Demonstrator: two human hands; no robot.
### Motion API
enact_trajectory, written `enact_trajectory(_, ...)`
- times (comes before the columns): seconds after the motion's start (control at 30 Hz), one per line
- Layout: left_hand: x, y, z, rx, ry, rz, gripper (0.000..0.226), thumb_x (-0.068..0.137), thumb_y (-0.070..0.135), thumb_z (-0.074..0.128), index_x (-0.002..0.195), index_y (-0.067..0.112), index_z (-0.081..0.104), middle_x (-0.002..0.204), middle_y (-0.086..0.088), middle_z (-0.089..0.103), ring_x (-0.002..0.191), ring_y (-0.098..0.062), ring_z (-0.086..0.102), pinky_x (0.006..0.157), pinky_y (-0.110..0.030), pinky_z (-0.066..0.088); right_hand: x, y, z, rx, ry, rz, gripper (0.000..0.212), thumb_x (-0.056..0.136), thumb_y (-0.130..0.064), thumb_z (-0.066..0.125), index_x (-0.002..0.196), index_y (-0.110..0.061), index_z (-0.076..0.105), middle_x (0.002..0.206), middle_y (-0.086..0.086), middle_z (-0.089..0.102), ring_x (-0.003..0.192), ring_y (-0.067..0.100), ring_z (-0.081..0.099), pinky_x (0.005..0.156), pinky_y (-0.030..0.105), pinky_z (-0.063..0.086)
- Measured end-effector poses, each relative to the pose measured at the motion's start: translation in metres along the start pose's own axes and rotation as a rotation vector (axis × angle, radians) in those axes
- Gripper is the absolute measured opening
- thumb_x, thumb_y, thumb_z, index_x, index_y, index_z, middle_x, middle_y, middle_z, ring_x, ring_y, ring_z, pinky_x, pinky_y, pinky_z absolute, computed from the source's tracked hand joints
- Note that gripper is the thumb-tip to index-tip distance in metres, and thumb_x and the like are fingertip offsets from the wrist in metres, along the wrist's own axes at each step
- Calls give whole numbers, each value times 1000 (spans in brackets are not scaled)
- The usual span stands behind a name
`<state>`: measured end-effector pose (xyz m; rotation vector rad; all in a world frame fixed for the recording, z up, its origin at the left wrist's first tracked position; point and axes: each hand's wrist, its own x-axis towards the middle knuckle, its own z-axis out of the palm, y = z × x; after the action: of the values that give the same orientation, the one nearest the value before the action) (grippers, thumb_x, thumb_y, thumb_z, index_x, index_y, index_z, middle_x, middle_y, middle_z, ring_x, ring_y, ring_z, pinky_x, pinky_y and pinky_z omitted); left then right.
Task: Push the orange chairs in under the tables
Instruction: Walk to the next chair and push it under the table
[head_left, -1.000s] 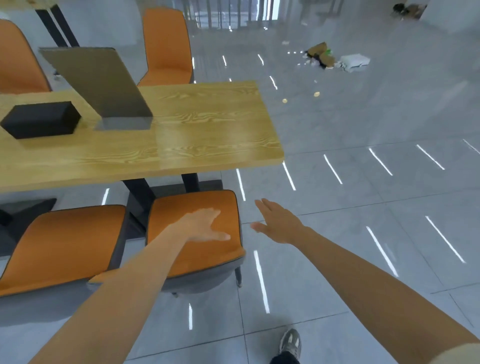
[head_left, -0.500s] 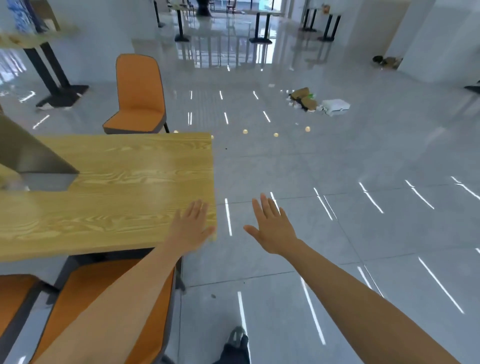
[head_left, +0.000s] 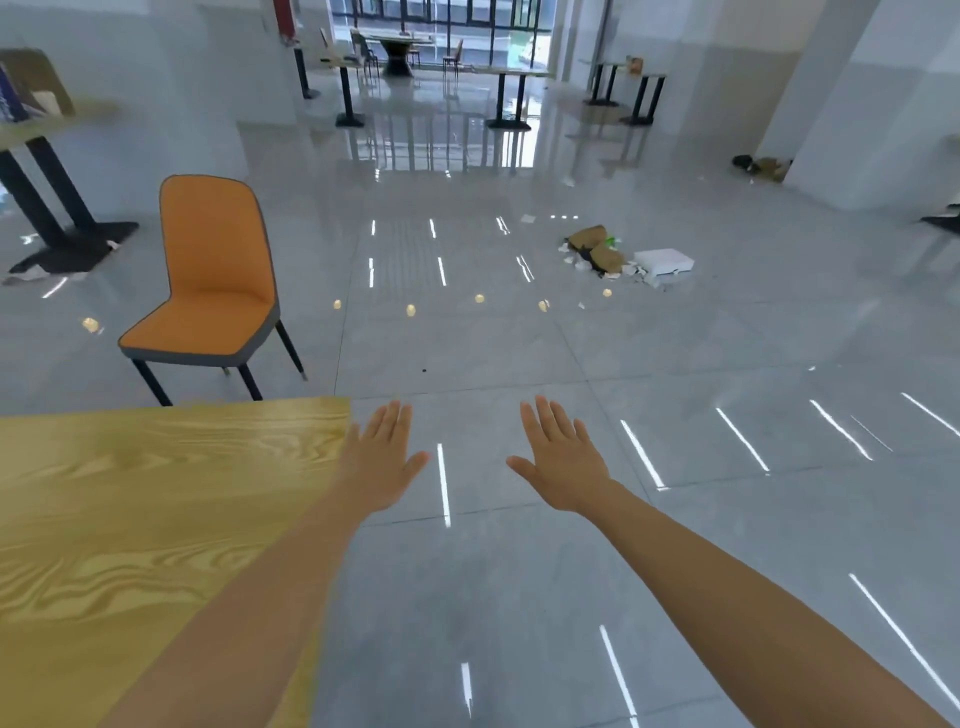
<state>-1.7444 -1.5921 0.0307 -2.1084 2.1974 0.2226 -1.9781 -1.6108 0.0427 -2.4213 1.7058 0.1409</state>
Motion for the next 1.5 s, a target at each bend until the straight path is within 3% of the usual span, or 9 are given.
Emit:
enact_trajectory(0.23, 158, 3, -14, 22, 81, -88, 68, 100, 44, 22, 148, 8, -10, 159, -9, -11, 148, -22, -4, 120, -43, 6, 169, 63, -26, -31, 28, -132, 71, 100, -48, 23, 148, -13, -17, 158, 10, -20, 147, 27, -13, 119, 43, -1)
enact_trajectory(0.37, 242, 0, -37, -22, 48, -188, 68, 100, 43, 23, 148, 9, -11, 159, -8, -12, 148, -21, -6, 120, -43, 2, 271, 89, -60, -31, 13, -246, 71, 100, -47, 24, 148, -14, -16, 158, 9, -18, 147, 27, -13, 119, 43, 0)
enact_trajectory(0.67, 403, -67, -71, -10, 17, -393, 66, 100, 43, 23, 149, 10, -7, 160, -8, -8, 148, -21, -5, 119, -43, 4, 508, 98, -99, -31, -20, -406, 72, 99, -48, 26, 149, -12, -12, 159, 10, -13, 148, 27, -8, 119, 44, 4)
enact_trajectory(1.23, 737, -317, -128, -63, 37, -642, 65, 99, 47, 21, 149, 15, -6, 160, -5, -8, 148, -21, -6, 119, -43, 7, 954, -28, -168, -63, -62, -628, 72, 100, -46, 28, 149, -12, -11, 159, 10, -13, 148, 26, -9, 119, 44, 2)
enact_trajectory(1.5, 868, -438, -141, -103, 71, -863, 65, 99, 47, 22, 150, 15, -5, 160, -4, -7, 148, -22, -6, 119, -45, 7, 1158, -121, -184, -92, -107, -842, 71, 100, -44, 28, 148, -13, -14, 159, 10, -15, 147, 26, -11, 120, 44, 0)
